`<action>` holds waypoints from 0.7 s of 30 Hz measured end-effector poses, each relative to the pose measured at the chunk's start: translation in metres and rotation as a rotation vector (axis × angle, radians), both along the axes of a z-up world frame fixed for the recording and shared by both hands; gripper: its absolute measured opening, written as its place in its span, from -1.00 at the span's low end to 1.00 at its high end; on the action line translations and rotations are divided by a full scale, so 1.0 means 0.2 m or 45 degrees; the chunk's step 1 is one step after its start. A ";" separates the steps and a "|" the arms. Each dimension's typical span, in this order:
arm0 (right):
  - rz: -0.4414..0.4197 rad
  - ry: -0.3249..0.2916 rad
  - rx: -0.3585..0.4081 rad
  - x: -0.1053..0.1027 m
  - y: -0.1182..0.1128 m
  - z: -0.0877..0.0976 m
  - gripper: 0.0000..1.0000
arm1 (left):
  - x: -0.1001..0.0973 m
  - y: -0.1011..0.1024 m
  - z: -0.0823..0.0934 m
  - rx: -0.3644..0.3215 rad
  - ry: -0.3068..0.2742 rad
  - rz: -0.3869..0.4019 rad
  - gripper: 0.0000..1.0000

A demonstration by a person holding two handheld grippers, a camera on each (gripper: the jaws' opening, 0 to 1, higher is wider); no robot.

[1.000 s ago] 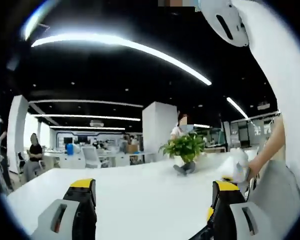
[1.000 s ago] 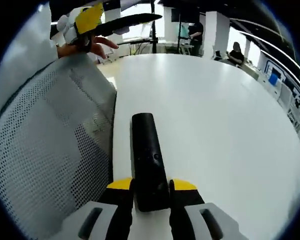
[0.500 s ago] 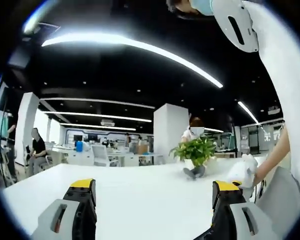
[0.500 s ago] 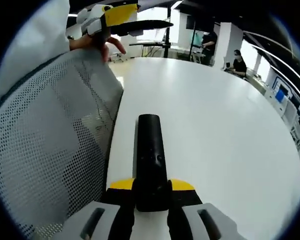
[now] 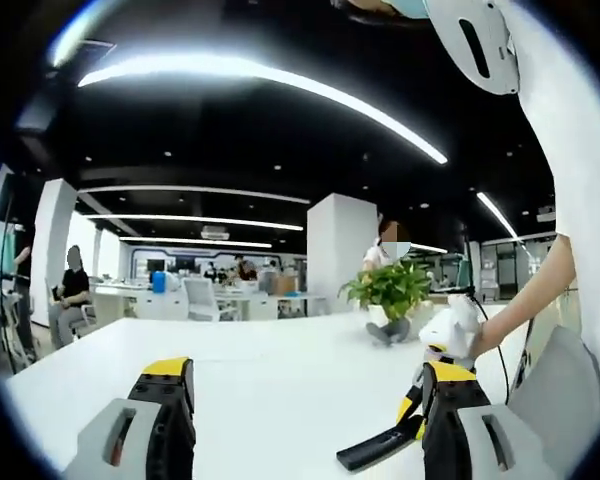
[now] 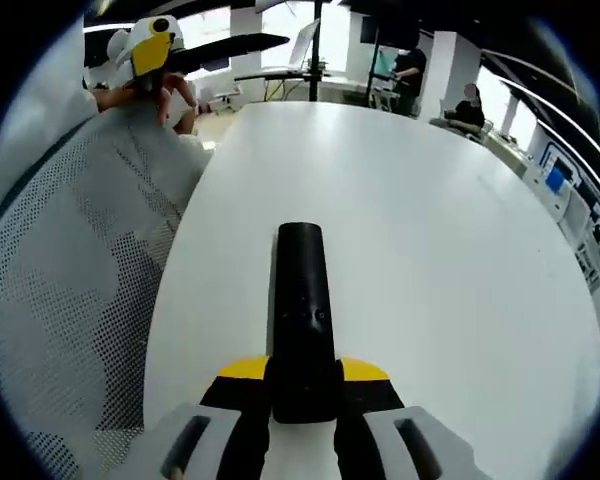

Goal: Press the specified remote control buttons in sequence, fully releasing each button before pressing the next.

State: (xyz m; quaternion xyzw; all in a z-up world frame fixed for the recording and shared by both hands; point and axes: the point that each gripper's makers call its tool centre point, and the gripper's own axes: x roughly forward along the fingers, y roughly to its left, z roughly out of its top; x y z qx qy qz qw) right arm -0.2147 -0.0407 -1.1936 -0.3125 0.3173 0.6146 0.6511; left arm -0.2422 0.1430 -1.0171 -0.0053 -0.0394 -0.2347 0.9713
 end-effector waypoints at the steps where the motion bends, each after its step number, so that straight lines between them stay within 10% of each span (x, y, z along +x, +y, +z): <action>1: -0.002 -0.012 0.002 0.03 0.01 0.00 -0.57 | 0.00 0.00 0.00 -0.003 0.003 0.002 0.96; 21: -0.002 -0.109 -0.138 0.43 -0.05 0.01 -0.57 | -0.07 -0.11 0.02 0.006 0.004 -0.003 0.93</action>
